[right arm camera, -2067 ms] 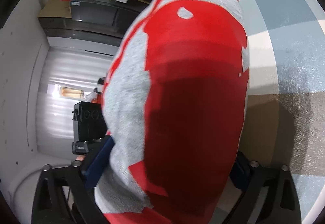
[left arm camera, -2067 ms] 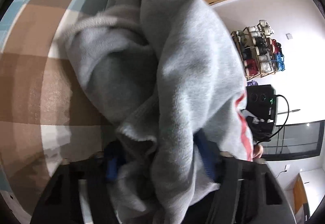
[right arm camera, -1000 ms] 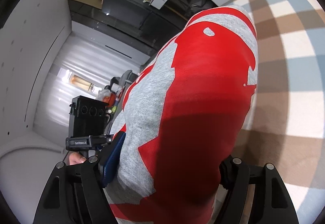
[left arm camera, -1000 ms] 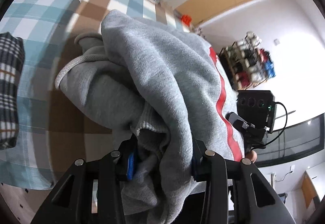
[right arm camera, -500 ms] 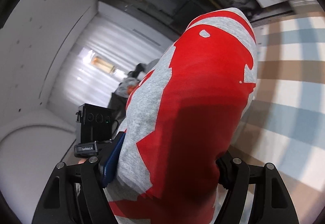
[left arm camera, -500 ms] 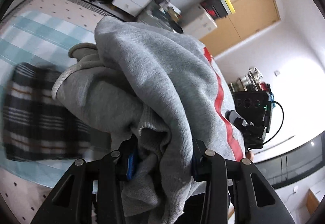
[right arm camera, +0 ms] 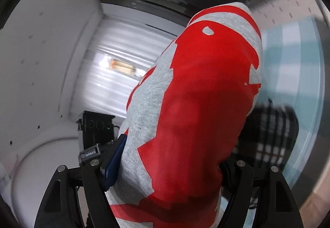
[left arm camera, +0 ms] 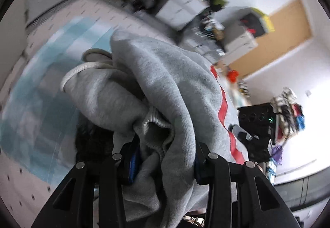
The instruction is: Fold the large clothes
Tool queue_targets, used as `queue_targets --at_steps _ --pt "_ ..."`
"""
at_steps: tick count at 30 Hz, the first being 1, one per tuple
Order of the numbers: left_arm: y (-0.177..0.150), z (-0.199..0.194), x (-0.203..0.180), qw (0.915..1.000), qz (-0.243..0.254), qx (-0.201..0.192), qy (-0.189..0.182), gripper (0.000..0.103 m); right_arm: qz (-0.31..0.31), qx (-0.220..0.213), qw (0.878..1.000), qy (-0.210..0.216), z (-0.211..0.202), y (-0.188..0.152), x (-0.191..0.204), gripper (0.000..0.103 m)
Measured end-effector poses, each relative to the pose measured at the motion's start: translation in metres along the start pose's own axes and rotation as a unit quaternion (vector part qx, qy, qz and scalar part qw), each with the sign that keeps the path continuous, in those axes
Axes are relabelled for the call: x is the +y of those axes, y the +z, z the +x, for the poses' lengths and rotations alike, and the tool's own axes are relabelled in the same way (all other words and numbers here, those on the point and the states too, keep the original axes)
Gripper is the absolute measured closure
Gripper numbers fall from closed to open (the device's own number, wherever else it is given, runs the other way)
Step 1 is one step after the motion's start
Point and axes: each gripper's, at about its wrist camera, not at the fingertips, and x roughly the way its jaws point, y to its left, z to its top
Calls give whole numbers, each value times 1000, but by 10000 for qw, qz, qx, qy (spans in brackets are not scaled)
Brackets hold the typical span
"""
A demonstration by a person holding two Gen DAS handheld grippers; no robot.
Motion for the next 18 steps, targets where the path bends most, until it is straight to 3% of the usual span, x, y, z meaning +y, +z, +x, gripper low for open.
queue_targets --at_steps 2,6,12,18 --pt "-6 21 23 9997 -209 88 79 69 37 154 9995 -275 14 -13 -25 27" --pt "-21 33 45 9978 -509 -111 -413 68 -207 43 9993 -315 2 -24 -31 26" --pt "-13 41 41 9986 -436 -3 -294 59 -289 395 9960 -753 0 -22 -21 24" --pt "0 21 50 9991 -421 -60 -88 55 -603 806 9803 -1702 -4 -21 4 23"
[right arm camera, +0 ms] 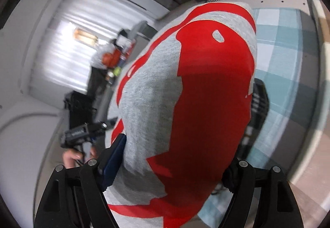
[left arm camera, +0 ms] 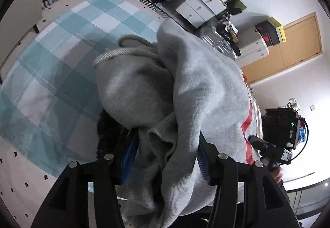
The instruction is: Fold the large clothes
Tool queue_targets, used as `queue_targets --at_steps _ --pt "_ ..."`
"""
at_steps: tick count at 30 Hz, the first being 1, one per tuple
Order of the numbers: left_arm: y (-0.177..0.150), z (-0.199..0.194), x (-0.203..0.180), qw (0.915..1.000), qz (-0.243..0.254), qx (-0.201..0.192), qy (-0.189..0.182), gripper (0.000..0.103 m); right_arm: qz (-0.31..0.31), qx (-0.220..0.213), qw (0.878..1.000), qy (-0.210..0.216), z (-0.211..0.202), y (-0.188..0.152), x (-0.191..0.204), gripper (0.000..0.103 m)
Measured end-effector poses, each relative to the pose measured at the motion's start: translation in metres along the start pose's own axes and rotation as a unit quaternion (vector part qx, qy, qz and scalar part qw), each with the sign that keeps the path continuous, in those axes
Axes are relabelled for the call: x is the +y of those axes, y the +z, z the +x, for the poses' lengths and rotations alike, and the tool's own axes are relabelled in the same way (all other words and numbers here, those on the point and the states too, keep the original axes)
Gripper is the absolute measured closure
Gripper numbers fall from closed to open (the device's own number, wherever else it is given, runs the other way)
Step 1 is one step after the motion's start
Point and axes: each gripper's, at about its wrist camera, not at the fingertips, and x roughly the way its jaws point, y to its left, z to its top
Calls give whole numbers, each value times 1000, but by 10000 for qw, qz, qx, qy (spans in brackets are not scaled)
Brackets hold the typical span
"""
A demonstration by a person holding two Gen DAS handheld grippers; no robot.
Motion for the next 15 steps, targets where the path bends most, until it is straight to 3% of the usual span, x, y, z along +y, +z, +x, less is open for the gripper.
queue_targets --at_steps 2,7,10,12,14,15 --pt "-2 -3 1 9999 -19 -58 81 55 -53 49 9998 -205 3 19 10 23" --pt "1 10 -8 9996 41 -15 283 54 -202 371 9960 -784 3 24 33 23" --pt "1 10 -1 9998 -73 -9 166 54 -433 407 9916 -1145 -11 27 49 23" --pt "0 4 3 9998 -133 -50 108 54 -850 245 9813 -1711 -28 27 70 21" --pt "-1 -1 3 9998 -179 -42 122 54 -1426 32 9619 -2332 -39 19 91 21" --pt "-2 -5 2 9997 -171 -67 133 54 -1665 -57 9560 -2413 -44 15 99 18"
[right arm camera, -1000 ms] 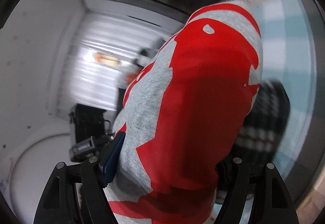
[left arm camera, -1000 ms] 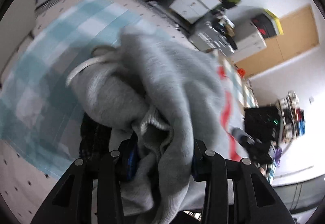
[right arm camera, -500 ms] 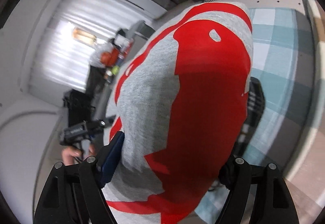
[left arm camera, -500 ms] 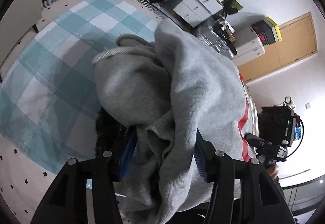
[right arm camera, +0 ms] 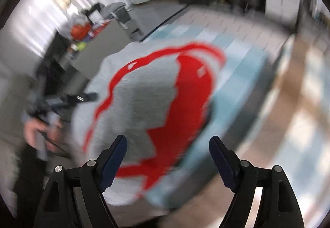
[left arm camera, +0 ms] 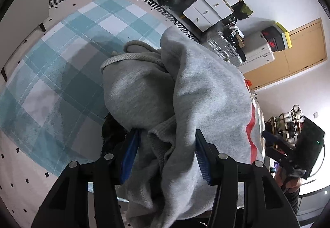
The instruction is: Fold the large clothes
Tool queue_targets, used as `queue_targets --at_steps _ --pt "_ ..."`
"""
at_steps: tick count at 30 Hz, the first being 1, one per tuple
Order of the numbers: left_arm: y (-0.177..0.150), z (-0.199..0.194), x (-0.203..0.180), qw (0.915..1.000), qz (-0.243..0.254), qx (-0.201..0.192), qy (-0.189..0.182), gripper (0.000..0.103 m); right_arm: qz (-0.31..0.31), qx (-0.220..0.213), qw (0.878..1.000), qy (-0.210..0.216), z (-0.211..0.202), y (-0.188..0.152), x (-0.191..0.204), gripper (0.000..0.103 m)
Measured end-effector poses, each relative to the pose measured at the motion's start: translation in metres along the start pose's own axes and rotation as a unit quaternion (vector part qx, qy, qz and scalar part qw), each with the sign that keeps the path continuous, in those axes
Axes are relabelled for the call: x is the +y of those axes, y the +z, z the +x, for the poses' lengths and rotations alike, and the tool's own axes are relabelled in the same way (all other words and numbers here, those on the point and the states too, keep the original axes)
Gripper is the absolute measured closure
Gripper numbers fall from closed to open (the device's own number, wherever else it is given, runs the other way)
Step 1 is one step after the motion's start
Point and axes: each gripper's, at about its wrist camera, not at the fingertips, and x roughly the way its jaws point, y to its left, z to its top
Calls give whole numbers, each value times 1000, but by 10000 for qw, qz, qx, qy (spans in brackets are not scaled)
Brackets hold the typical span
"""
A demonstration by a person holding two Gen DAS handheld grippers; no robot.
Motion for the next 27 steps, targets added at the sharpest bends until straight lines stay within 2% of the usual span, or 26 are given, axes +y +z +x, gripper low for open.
queue_targets --at_steps 4,6,8,10,12,14,16,19,20,23,27 --pt "-6 -25 -7 9995 103 -217 210 54 -923 -288 9953 -87 -16 -12 42 15" --pt "-9 -44 -9 9978 110 -431 495 54 -1514 -207 9881 -179 -6 -22 68 12" --pt "-16 -64 -15 9960 108 -671 582 54 -1897 11 9803 -542 14 -29 82 12" --pt "-31 -83 -35 9940 251 -824 671 54 -1896 208 9801 -545 35 -30 86 10" --pt "-50 -92 -60 9915 653 -960 579 54 -1663 313 9846 -434 43 -28 78 0" --pt "-67 -80 -75 9903 971 -770 630 54 -1517 373 9870 -387 50 -28 76 0" --pt "-79 -48 -75 9907 1082 -343 754 54 -1627 369 9844 -556 53 -29 78 0" --pt "-82 1 -53 9916 868 72 953 54 -1640 447 9836 -600 50 -29 80 0" --pt "-79 11 -43 9929 715 134 944 54 -1666 463 9830 -610 50 -30 81 0" --pt "-67 28 -16 9977 256 184 595 55 -1702 546 9821 -599 50 -34 81 0" --pt "-52 25 -6 9985 349 173 376 55 -1723 482 9821 -595 50 -36 80 0"
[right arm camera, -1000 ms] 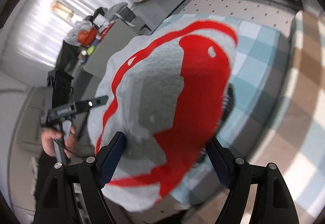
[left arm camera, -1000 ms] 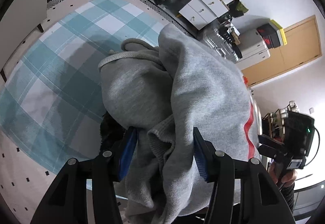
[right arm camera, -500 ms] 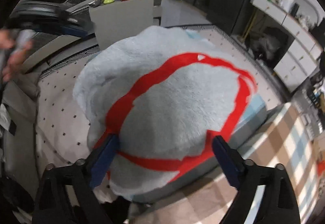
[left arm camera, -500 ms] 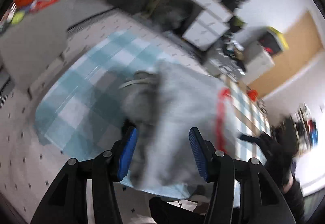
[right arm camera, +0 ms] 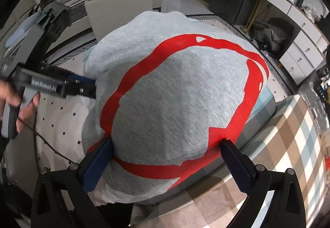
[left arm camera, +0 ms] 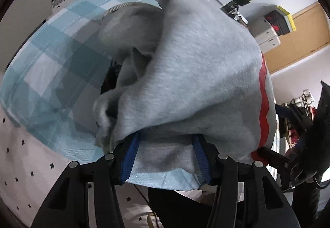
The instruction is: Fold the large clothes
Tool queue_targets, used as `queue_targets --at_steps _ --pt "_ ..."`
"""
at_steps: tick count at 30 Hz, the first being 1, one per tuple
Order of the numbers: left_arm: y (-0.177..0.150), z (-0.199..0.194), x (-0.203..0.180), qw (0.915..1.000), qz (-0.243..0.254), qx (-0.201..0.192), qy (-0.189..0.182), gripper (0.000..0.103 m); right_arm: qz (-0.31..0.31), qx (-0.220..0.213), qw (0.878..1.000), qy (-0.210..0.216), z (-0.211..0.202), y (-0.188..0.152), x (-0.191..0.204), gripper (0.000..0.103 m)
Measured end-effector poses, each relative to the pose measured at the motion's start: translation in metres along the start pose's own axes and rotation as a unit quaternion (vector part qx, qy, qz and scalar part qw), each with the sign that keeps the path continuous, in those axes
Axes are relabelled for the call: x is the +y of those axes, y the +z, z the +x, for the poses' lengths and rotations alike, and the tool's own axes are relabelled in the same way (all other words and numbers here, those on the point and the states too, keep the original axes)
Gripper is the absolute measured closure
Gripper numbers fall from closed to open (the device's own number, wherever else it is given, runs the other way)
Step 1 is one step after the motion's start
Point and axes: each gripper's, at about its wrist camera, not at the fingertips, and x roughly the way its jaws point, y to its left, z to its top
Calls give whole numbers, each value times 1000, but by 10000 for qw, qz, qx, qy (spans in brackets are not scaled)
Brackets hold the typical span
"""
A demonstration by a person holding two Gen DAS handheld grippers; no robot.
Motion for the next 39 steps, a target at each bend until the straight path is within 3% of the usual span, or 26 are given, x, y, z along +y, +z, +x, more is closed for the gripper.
queue_targets --at_steps 4,7,11,15,18,21,24,26,30,32,35,37,39 --pt "9 -2 23 9993 -204 67 -305 66 -102 -59 9999 -23 1 -2 2 0" --pt "11 -3 39 9973 -434 90 -577 67 -196 -129 9997 -90 2 -3 6 0" --pt "13 -7 39 9978 -374 92 -547 67 -318 -288 9988 -223 -1 -4 14 0" --pt "10 -28 48 9947 -716 -244 -700 67 -221 -579 9976 -308 -18 -6 16 0" --pt "-2 -56 34 9964 -469 -713 -9 67 -193 -803 9961 -313 -32 -10 17 0" --pt "-13 -81 16 9947 -299 -984 44 67 -153 -1131 9931 -279 -52 -16 20 0" --pt "-32 -104 -11 9906 -58 -1297 433 67 313 -1641 9858 149 -85 -26 14 0" --pt "-49 -121 -34 9851 132 -1613 580 66 639 -1944 9781 379 -106 -34 7 0" --pt "-82 -141 -79 9689 421 -2260 915 34 1412 -2421 9572 726 -153 -69 0 0" --pt "-100 -142 -102 9557 694 -2606 1181 33 1613 -2547 9503 780 -168 -87 4 0" --pt "-133 -144 -123 9358 887 -3090 1444 30 1894 -2921 9364 436 -191 -121 17 0" --pt "-149 -141 -125 9265 808 -3338 1539 16 1905 -3128 9304 169 -199 -141 27 0" --pt "-164 -138 -131 9139 798 -3641 1607 15 1826 -3381 9232 -74 -207 -163 39 0"
